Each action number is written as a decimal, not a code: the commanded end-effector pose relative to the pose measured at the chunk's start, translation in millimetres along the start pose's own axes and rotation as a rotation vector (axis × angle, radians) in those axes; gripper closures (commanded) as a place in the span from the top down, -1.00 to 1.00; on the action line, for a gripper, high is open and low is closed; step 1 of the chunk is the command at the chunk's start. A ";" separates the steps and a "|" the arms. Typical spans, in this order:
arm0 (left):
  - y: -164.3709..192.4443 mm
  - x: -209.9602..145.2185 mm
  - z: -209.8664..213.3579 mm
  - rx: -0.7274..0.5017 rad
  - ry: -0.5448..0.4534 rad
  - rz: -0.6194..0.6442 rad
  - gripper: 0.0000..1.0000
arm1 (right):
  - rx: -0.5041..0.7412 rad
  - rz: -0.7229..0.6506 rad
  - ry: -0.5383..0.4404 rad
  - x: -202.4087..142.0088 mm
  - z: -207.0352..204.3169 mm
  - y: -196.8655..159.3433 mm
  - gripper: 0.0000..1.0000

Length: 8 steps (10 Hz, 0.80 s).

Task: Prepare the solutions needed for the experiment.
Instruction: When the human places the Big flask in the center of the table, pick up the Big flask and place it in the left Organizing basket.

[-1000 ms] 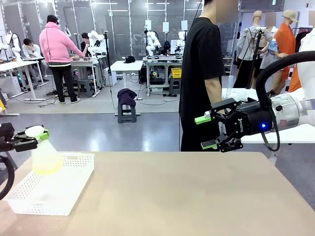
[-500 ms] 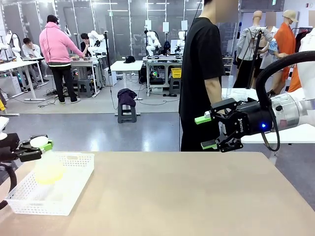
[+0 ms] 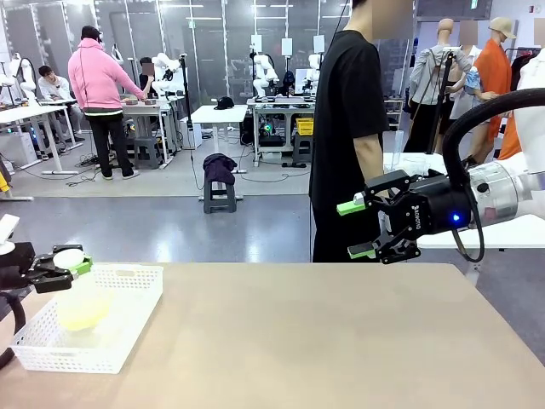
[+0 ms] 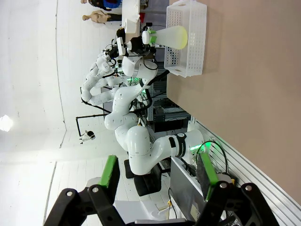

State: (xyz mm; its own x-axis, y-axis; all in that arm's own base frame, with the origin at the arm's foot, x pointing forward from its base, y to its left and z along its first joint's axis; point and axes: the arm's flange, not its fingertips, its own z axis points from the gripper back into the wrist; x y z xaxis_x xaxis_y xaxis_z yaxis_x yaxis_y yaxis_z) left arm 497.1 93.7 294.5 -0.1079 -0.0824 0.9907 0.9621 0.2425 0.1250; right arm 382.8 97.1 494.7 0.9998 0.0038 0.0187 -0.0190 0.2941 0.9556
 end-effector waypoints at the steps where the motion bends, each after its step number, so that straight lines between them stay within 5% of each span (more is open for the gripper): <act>1: 5.4 -9.6 3.3 -0.021 -0.043 -0.020 -0.82 | 0.012 -0.001 -0.002 -1.2 -2.1 0.4 0.67; 4: 0.9 -18.8 2.9 -0.057 -0.030 -0.009 -0.82 | 0.012 -0.001 -0.002 -1.2 -2.1 0.4 0.67; 6: -3.7 -17.5 5.5 -0.064 -0.029 -0.008 -0.19 | 0.012 -0.001 -0.002 -1.2 -2.1 0.4 0.67; 8: -5.8 -19.1 11.5 -0.064 -0.030 -0.008 0.21 | 0.012 -0.001 -0.002 -1.2 -2.1 0.4 0.67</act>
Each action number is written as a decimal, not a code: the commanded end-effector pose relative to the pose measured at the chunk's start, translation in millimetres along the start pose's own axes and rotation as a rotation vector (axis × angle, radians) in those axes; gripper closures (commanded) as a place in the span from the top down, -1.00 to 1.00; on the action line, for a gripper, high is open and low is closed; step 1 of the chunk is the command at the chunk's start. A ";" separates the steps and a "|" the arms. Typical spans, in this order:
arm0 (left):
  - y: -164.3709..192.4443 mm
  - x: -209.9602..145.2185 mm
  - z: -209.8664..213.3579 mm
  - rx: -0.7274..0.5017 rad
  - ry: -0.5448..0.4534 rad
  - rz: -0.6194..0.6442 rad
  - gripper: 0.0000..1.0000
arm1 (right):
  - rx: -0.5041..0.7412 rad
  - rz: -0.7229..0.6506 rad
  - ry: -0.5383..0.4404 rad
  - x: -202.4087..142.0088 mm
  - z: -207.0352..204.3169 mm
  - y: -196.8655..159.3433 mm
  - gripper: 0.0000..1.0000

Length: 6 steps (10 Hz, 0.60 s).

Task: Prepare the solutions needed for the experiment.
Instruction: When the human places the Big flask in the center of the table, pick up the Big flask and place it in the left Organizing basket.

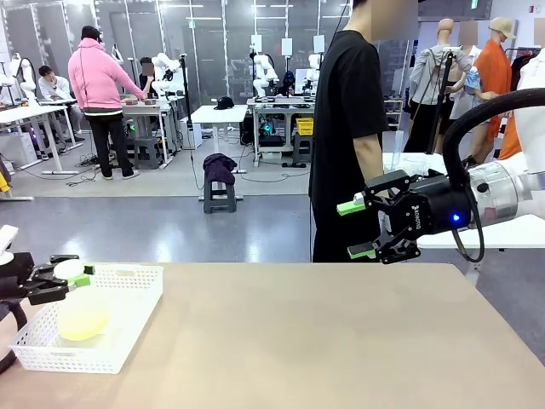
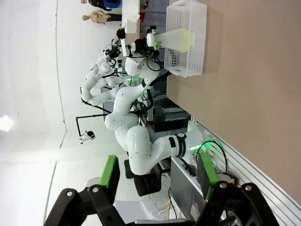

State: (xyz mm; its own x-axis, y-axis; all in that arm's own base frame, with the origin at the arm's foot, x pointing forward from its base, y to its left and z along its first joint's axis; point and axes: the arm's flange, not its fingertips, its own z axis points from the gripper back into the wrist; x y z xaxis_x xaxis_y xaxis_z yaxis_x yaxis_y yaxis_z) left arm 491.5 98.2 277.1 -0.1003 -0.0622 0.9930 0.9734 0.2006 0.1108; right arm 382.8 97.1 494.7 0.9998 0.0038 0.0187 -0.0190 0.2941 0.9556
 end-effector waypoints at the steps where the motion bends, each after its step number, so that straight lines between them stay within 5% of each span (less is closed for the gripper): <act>1: -0.1 -2.3 8.3 -0.019 -0.007 -0.021 0.34 | 0.012 -0.001 -0.002 -1.2 -2.1 0.4 0.67; 4: -0.6 -0.2 12.0 -0.024 -0.007 -0.014 1.00 | 0.012 -0.001 -0.002 -1.2 -2.1 0.4 0.67; 6: 0.5 2.8 13.9 -0.026 0.012 -0.008 1.00 | 0.012 -0.001 -0.002 -1.2 -2.1 0.4 0.67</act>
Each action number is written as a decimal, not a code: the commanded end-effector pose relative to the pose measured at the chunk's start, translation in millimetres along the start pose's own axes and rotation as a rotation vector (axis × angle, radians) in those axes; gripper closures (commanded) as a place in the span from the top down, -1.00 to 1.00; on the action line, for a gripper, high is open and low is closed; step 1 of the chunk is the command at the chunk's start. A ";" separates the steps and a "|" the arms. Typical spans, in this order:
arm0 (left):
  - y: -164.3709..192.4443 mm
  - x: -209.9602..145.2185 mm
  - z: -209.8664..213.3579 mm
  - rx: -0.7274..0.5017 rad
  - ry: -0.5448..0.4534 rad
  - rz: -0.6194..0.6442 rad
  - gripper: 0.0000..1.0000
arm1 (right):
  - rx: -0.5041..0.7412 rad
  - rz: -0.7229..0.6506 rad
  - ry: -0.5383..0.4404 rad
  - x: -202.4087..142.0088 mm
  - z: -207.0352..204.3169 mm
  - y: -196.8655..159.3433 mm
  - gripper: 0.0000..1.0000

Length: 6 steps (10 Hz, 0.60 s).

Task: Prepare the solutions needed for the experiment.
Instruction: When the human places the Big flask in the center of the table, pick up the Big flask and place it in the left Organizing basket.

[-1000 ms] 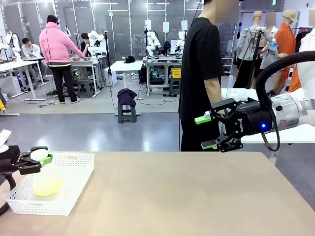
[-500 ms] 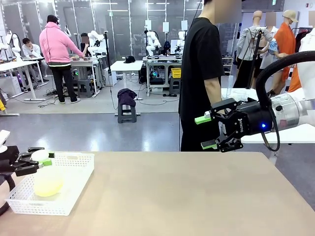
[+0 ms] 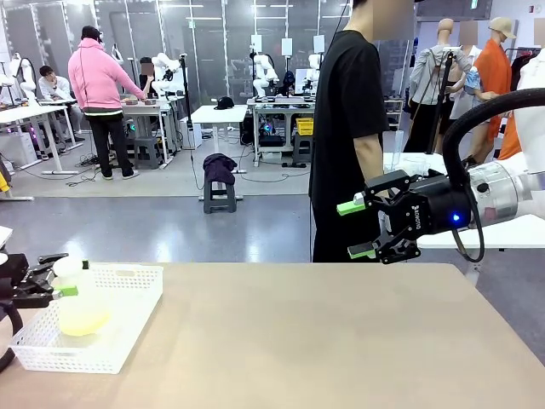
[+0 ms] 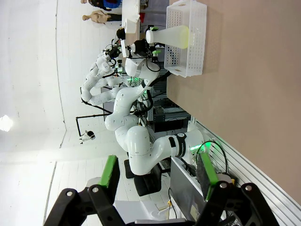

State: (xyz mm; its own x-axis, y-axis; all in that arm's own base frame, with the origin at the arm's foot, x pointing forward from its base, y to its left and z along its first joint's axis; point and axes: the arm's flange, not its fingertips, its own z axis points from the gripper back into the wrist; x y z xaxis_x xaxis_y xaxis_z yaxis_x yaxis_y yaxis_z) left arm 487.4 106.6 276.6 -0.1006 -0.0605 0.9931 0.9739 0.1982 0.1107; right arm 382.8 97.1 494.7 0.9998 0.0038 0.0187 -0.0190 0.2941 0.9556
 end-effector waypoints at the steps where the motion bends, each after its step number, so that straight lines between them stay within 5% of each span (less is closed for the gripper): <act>1: 4.5 5.2 6.5 -0.020 0.018 -0.001 1.00 | 0.012 -0.001 -0.002 -1.2 -2.1 0.4 0.67; 6: 0.8 0.0 1.3 0.002 0.001 0.000 1.00 | 0.012 -0.001 -0.002 -1.2 -2.1 0.4 0.67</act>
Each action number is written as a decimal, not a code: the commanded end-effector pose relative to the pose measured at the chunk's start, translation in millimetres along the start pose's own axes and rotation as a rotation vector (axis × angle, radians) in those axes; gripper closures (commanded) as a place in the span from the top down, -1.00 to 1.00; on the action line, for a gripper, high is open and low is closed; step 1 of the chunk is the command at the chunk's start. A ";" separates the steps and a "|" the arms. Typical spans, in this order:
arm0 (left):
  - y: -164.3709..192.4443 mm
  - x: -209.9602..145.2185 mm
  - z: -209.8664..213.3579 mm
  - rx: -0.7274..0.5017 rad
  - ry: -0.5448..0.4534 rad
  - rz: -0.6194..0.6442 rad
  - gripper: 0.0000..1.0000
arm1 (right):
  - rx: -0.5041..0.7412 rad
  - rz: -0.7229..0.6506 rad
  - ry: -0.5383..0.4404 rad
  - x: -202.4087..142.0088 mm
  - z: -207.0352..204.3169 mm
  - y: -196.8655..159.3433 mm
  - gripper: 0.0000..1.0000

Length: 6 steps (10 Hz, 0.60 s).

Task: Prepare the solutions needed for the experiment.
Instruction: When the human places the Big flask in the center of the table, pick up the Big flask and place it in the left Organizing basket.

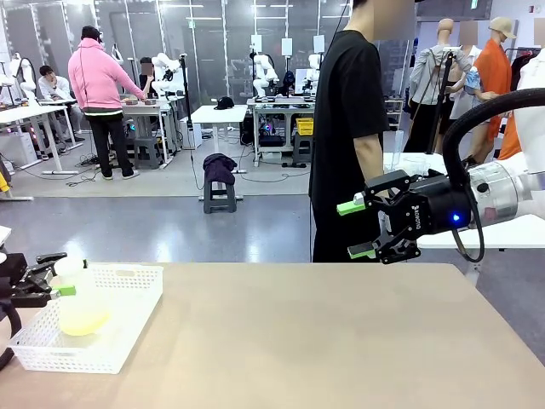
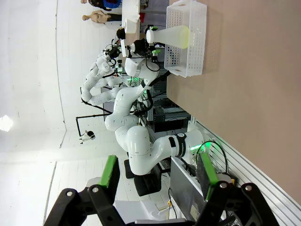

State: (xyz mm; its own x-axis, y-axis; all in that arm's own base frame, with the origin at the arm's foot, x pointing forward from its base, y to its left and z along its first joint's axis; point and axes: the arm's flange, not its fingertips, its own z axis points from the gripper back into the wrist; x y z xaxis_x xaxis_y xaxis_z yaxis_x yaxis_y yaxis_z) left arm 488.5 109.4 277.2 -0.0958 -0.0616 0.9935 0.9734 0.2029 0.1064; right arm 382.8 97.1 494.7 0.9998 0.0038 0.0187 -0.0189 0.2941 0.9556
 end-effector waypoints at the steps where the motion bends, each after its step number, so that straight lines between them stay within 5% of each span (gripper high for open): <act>1: -0.9 -0.3 -1.3 -0.003 -0.001 -0.005 1.00 | 0.012 -0.001 -0.002 -1.2 -2.1 0.4 0.67; 6: 0.0 0.0 0.0 0.000 0.000 0.000 1.00 | 0.012 -0.001 -0.002 -1.2 -2.1 0.4 0.67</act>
State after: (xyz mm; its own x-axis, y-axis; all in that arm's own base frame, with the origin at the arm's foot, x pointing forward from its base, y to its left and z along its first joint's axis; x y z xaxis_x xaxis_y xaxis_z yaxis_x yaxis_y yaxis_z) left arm 488.5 109.5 277.2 -0.0958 -0.0616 0.9935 0.9734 0.2029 0.1064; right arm 382.8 97.1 494.7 0.9998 0.0038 0.0187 -0.0189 0.2941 0.9556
